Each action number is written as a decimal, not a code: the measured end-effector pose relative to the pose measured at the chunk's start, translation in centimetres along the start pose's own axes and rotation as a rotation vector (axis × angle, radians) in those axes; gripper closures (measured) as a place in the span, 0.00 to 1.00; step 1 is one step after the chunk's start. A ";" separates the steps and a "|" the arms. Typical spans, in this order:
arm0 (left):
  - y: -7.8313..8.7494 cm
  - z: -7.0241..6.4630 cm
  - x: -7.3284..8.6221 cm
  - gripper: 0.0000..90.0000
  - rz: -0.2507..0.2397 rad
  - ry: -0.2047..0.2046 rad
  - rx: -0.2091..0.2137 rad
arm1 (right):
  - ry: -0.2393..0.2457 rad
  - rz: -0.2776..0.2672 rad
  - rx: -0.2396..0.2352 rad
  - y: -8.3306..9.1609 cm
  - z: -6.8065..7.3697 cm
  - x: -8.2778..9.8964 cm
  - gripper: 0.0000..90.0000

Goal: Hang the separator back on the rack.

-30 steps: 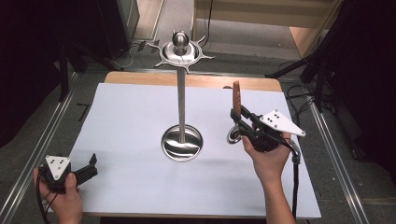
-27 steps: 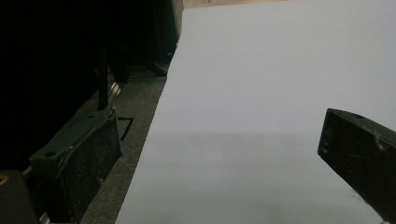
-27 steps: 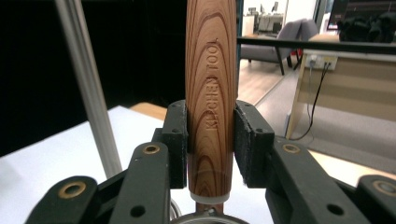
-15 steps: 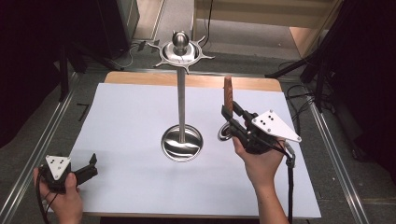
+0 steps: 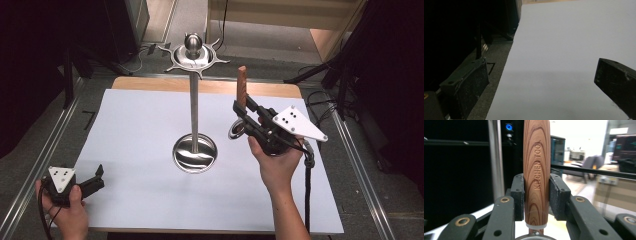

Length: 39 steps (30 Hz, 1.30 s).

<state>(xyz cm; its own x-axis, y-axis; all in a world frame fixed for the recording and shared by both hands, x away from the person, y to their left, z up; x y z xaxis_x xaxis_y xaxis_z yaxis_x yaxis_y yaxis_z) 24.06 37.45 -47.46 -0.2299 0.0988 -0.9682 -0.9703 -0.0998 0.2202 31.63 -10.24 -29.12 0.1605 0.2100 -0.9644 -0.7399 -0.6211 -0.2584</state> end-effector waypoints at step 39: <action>0.0 0.0 0.0 0.00 0.003 0.003 0.003 | -0.223 -0.013 -0.267 -2.6 -0.4 -1.3 0.77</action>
<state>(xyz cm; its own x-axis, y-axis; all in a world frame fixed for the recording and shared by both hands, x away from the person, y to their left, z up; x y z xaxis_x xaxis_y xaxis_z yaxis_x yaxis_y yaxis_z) 24.06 37.46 -47.45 -0.2322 0.0954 -0.9680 -0.9699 -0.0974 0.2231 33.66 -9.20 -27.17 -0.0002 0.3608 -0.9326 -0.5373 -0.7866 -0.3042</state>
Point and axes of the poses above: each handheld gripper's, and its own axes: y roughly backward along the jaws, x roughly out of its underside, z roughly to its left, the point moved 3 cm from there along -y, roughly forward along the jaws, and after that the axes turned 12 degrees about -z, right-handed, at the moved point
